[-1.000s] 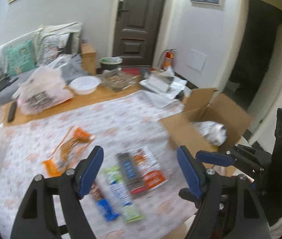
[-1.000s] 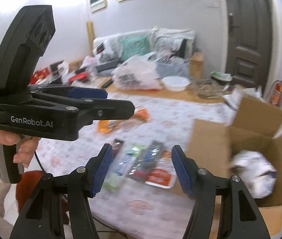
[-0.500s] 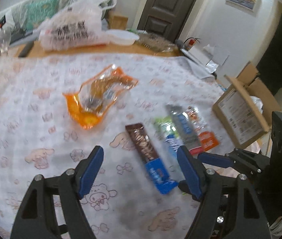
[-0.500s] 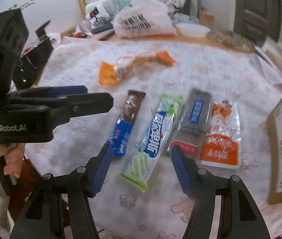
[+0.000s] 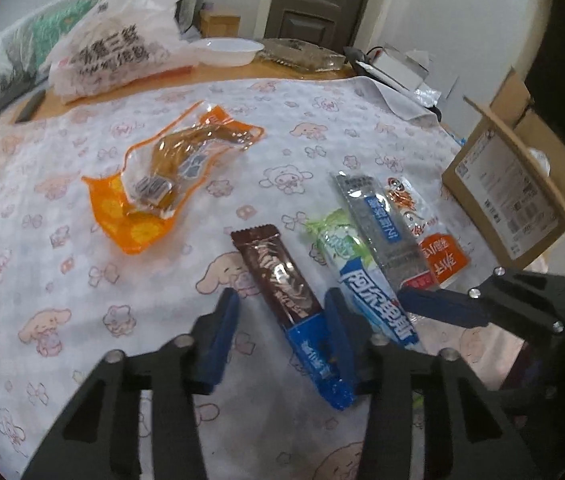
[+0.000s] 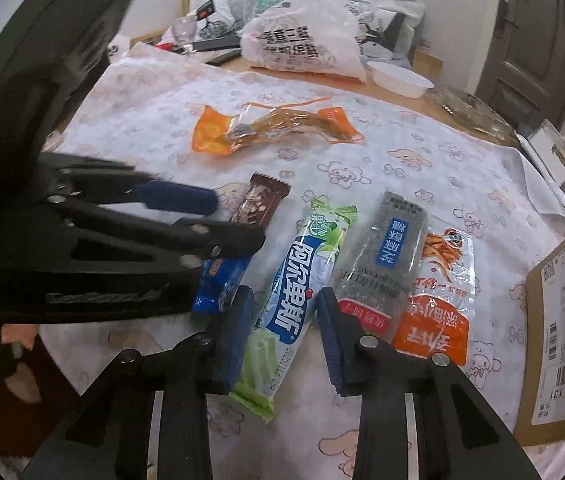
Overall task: Organize snacks
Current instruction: 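Grasp the chocolate bar with the left gripper while the right grasps the green candy stick, then lift both held snacks and carry them over the cardboard box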
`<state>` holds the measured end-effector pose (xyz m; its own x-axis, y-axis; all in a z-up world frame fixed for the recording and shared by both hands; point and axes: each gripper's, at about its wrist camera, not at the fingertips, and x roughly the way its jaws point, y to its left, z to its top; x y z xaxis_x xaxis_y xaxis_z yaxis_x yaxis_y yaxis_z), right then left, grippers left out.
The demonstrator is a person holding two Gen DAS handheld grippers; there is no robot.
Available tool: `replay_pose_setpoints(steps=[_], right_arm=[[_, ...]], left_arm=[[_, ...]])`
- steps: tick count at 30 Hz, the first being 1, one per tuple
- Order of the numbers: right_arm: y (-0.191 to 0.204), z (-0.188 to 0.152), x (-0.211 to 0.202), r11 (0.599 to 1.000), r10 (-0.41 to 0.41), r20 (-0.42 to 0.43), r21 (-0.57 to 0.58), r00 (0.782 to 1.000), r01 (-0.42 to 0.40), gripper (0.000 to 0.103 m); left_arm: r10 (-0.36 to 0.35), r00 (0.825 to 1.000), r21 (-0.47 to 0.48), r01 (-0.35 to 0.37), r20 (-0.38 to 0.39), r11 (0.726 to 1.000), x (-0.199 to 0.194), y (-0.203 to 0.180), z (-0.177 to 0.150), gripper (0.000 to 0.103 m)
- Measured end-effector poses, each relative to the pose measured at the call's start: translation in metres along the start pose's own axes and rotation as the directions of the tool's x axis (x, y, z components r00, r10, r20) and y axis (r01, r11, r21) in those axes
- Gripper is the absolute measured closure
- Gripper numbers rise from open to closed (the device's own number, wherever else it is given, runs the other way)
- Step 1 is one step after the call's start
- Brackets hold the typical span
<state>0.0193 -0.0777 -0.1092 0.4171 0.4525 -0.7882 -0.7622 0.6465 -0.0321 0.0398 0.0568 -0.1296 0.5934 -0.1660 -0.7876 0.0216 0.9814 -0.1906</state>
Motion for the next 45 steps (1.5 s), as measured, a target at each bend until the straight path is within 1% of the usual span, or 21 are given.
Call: replay_pose_setpoints(steps=[1,2,4,7,11,14,17,21,23,25,28,31,36,39,45], right_arm=[[-0.001,-0.002,-0.001,1.000,0.009,-0.003,-0.007,1.000,-0.009,0.075],[-0.001,-0.003,-0.002,1.000,0.020,-0.006,-0.012,1.000,-0.020,0.075],[-0.003,-0.006,-0.006,0.998,0.053,-0.017,-0.020,0.998,-0.053,0.075],[-0.005,-0.011,-0.010,0.996,0.082,-0.035,-0.023,0.996,-0.083,0.076],[-0.008,-0.018,-0.014,0.996,0.087,-0.057,-0.012,0.995,-0.088,0.076],[-0.008,-0.023,-0.014,0.996,0.092,-0.061,0.012,0.994,-0.091,0.075],[-0.004,-0.023,-0.012,0.998,0.065,-0.040,0.004,0.997,-0.065,0.075],[-0.003,-0.020,-0.008,0.999,0.051,-0.011,0.016,0.999,-0.050,0.075],[0.000,-0.019,-0.007,1.000,0.026,0.004,-0.003,1.000,-0.026,0.078],[0.002,-0.019,-0.007,1.000,0.024,0.006,-0.008,1.000,-0.024,0.080],[0.001,-0.019,-0.008,1.000,0.019,0.012,-0.005,1.000,-0.019,0.081],[0.003,-0.020,-0.011,1.000,0.017,0.017,-0.011,1.000,-0.016,0.081],[0.009,-0.015,-0.029,0.999,0.046,0.062,-0.024,0.997,-0.044,0.081],[0.015,-0.005,-0.046,0.998,0.042,0.108,-0.043,0.993,-0.037,0.081],[0.018,0.013,-0.087,0.998,0.054,0.209,-0.055,0.976,-0.044,0.081]], left_arm=[[-0.009,1.000,0.018,0.009,0.002,1.000,-0.001,-0.003,-0.001,0.078],[-0.003,1.000,0.049,0.003,0.001,0.999,-0.002,-0.008,-0.001,0.081],[0.022,1.000,0.092,-0.022,0.002,0.996,-0.005,-0.011,-0.003,0.083],[0.024,1.000,0.103,-0.022,-0.009,0.994,-0.011,-0.006,-0.009,0.083],[0.052,0.998,0.070,-0.050,-0.021,0.996,-0.020,0.011,-0.015,0.083],[0.027,0.999,0.044,-0.025,-0.040,0.999,-0.020,0.016,-0.017,0.083],[0.048,0.998,0.070,-0.045,-0.038,0.997,-0.015,0.008,-0.018,0.083],[0.084,0.996,0.106,-0.082,-0.019,0.991,-0.008,-0.002,-0.013,0.082],[0.113,0.994,0.125,-0.112,0.000,0.986,-0.005,-0.006,-0.012,0.082],[0.129,0.992,0.130,-0.130,0.013,0.983,-0.003,-0.007,-0.011,0.082],[0.132,0.991,0.133,-0.134,0.020,0.982,-0.002,-0.007,-0.010,0.087],[0.115,0.993,0.118,-0.116,0.016,0.986,-0.005,-0.003,-0.012,0.087],[0.119,0.992,0.088,-0.122,0.041,0.989,-0.027,0.002,-0.015,0.087],[0.129,0.990,0.069,-0.133,0.063,0.989,-0.044,0.004,-0.016,0.087],[0.140,0.980,0.058,-0.149,0.141,0.987,-0.091,-0.007,-0.010,0.087]])
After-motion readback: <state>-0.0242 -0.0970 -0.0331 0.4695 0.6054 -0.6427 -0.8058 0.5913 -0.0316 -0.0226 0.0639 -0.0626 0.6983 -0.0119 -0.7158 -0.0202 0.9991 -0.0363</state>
